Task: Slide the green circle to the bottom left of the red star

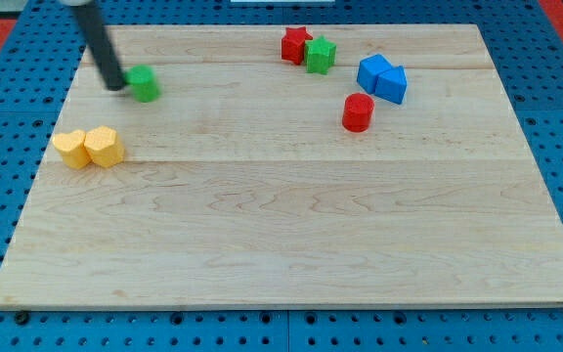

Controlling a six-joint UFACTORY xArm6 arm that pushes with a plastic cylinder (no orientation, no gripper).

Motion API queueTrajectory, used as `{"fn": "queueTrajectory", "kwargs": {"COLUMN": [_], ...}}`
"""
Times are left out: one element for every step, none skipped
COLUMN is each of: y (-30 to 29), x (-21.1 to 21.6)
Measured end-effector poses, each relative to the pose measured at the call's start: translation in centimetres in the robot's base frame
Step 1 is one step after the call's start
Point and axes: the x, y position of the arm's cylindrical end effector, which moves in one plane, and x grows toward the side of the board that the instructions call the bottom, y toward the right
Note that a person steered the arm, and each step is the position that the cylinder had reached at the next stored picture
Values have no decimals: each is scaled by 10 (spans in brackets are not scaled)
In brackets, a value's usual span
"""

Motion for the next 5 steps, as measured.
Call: {"fn": "queueTrajectory", "kwargs": {"y": [59, 72, 127, 141, 111], "x": [19, 15, -23, -46, -45]}}
